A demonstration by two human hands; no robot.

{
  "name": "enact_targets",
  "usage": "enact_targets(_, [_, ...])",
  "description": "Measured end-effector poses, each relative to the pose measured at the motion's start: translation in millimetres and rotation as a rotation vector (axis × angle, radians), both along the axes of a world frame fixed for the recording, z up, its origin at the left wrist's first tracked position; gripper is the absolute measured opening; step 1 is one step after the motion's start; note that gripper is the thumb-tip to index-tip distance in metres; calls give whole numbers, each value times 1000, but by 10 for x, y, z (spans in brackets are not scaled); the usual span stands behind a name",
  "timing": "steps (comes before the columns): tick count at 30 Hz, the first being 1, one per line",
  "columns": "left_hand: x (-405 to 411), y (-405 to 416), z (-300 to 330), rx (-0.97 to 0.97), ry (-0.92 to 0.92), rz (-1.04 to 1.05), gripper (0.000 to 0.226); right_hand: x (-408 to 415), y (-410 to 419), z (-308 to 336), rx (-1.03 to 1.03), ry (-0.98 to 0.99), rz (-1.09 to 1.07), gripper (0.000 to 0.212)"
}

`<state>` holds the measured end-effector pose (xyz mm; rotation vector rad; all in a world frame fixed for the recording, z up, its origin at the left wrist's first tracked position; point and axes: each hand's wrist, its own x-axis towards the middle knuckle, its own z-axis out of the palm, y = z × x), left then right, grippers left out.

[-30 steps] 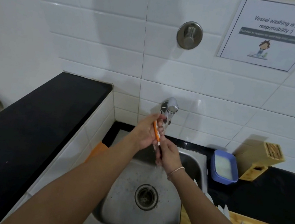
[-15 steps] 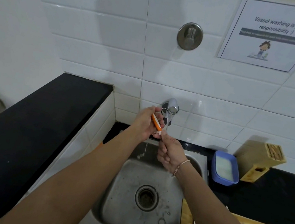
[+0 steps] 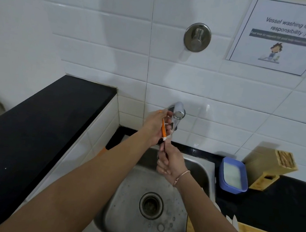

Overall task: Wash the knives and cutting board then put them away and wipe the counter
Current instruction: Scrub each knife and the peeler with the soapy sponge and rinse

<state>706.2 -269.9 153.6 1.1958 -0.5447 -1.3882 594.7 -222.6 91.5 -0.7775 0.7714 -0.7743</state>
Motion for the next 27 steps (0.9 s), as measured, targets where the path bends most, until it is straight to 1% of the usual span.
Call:
enact_targets(4, [-56, -1, -87, 25, -28, 17, 23, 76, 71, -69, -187, 230, -102, 47])
enact_targets(8, [-181, 60, -126, -18, -124, -61, 35, 78, 132, -252, -388, 342, -126, 42])
enact_targets(10, [-234, 94, -140, -60, -248, -116, 39, 63, 123, -315, -412, 363, -118, 43])
enact_targets(12, [-249, 123, -185, -149, -376, -227, 42, 34, 100, -351, -447, 400, -105, 44])
enact_targets(15, [-196, 180, -248, -221, -471, -358, 48, -8, 101, -356, -471, 439, -58, 29])
enact_targets(16, [-182, 200, -250, -230, -495, -381, 50, -18, 104, -356, -477, 444, -46, 26])
enact_targets(18, [-181, 230, -229, -256, -546, -402, 57, -37, 113, -354, -496, 464, -14, 32])
enact_targets(20, [-193, 238, -216, -303, -619, -391, 62, -29, 131, -348, -501, 473, 23, 26])
enact_targets(22, [-211, 233, -251, -383, -723, -330, 58, 10, 140, -355, -479, 477, 43, 22])
enact_targets(24, [-233, 244, -344, -480, -874, -224, 50, 53, 137, -377, -401, 418, -7, 21])
enact_targets(25, [-237, 253, -396, -541, -975, -181, 40, 78, 150, -349, -328, 351, -32, 22])
enact_targets(27, [-222, 292, -467, -660, -1190, -139, 19, 117, 155, -311, -234, 260, -61, 17])
